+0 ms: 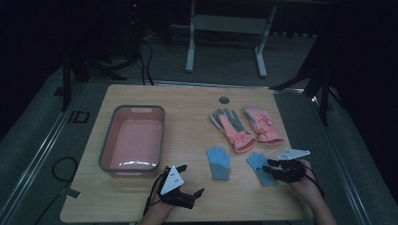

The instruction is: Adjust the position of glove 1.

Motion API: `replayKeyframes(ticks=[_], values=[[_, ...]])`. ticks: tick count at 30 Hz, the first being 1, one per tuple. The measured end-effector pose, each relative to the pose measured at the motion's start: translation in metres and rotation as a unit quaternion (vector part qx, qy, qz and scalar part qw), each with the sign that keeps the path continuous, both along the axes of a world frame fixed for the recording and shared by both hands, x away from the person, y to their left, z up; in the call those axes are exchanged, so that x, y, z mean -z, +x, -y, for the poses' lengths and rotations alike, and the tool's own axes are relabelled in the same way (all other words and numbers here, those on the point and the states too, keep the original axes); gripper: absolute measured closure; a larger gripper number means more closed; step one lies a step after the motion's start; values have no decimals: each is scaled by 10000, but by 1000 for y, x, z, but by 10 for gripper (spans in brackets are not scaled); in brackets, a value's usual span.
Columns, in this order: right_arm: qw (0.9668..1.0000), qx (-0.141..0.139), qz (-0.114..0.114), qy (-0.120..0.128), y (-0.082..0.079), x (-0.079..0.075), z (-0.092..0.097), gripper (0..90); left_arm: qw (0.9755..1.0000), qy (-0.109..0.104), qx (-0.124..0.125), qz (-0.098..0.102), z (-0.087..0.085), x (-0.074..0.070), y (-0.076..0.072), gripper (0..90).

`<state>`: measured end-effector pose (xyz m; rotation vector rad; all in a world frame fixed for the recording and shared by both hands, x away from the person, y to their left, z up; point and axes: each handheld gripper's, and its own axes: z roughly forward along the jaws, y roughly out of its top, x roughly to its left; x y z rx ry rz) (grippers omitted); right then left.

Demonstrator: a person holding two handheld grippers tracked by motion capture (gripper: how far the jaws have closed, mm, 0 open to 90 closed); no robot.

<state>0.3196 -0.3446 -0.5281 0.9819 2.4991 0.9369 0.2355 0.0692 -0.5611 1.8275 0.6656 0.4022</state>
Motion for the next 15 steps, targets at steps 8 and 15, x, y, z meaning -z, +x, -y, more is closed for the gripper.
replayKeyframes(ticks=[8, 15], values=[[9993, 155, -158, 288, 4, 16, 1, 662, 10000, 1, 4, -9, 0, 0, 0, 8], [9974, 643, 3, 325, -4, 20, -4, 836, 10000, 16, 9, -7, 0, 0, 0, 8]])
